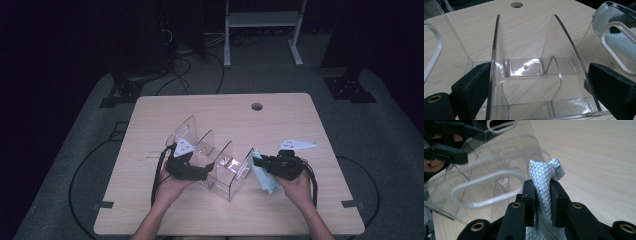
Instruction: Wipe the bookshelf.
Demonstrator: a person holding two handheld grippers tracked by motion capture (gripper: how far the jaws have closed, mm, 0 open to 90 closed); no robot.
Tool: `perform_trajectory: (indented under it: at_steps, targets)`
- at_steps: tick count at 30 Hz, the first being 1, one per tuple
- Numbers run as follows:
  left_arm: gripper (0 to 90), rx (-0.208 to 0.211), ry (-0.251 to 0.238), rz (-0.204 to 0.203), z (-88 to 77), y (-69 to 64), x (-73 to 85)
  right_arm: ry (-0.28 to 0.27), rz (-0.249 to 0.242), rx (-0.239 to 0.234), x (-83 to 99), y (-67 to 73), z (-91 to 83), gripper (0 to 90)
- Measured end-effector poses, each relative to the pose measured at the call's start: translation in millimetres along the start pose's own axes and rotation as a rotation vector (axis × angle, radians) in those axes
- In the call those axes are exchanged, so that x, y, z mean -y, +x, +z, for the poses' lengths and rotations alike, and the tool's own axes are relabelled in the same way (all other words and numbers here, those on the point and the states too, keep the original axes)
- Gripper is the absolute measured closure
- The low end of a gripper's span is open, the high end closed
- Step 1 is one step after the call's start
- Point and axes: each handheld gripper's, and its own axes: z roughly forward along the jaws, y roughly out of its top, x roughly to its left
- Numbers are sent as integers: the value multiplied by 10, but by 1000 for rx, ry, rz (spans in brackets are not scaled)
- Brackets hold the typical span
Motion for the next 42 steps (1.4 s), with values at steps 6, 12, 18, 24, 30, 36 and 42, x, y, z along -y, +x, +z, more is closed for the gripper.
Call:
perform_trajectory:
  at_steps: [6, 12, 18, 24, 30, 36, 42]
  targets:
    - [71, 0, -5, 1, 8, -7, -4, 47, 12, -3, 106, -53, 85, 761]
    - [70, -2, 0, 0, 2, -5, 1, 1, -18, -20, -60, 41, -29, 761]
    - [71, -2, -8, 0, 10, -12, 1, -14, -28, -27, -88, 41, -59, 761]
    - [70, -4, -7, 0, 9, -16, 0, 59, 25, -24, 129, -96, 106, 760]
    - [70, -3, -6, 1, 10, -14, -1, 37, -21, -3, 32, -6, 51, 760]
    - [70, -4, -4, 0, 9, -18, -4, 120, 37, -7, 294, -131, 250, 759]
    - [70, -4, -7, 0, 10, -18, -2, 217, 77, -5, 445, -199, 411, 759]
